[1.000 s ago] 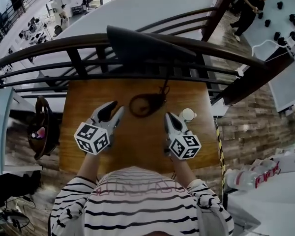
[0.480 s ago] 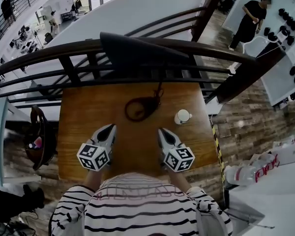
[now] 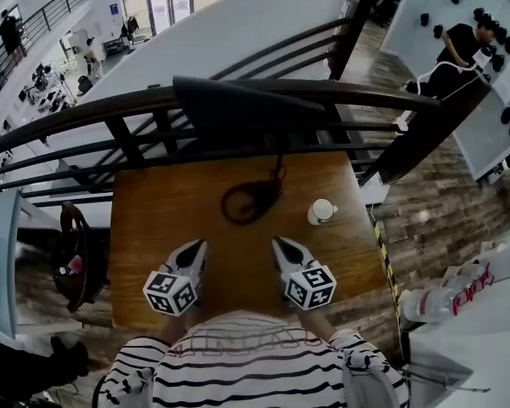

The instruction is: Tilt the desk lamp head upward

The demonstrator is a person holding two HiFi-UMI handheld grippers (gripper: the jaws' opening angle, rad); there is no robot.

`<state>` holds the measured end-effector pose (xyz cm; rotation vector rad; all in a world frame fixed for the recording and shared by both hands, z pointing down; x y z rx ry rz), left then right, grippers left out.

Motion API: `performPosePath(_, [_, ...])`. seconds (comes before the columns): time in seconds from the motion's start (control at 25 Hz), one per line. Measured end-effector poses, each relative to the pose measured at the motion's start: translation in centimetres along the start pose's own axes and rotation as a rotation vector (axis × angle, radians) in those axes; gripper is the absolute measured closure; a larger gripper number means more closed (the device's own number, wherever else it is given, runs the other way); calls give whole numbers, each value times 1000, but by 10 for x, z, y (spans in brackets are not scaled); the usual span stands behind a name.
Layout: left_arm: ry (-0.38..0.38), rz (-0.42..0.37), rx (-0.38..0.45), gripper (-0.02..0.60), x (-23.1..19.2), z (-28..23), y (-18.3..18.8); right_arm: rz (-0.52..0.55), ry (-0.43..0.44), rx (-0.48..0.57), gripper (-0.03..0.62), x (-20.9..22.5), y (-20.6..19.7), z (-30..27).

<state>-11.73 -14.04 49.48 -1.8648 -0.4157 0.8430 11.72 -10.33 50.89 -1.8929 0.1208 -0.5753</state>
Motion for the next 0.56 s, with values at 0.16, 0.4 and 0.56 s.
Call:
performPosePath(0.16, [4, 0, -4, 578, -2, 2, 0, 3, 8, -10, 594, -2, -2, -2])
performPosePath(0.4, [1, 0, -6, 578, -3, -5, 1, 13, 12, -13, 594, 3, 0, -5])
performPosePath(0.56, [-11, 1, -5, 578, -6, -8, 3, 22, 14, -12, 594, 2, 2, -11])
Point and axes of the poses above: the fingertips, and each gripper's own axes: z backward along the fingers, x to its right, y out of its top, the point moved 6 cm from there along z, backward along the fingers, and after that the axes turned 1 degree about -x, right-handed, at the moved point
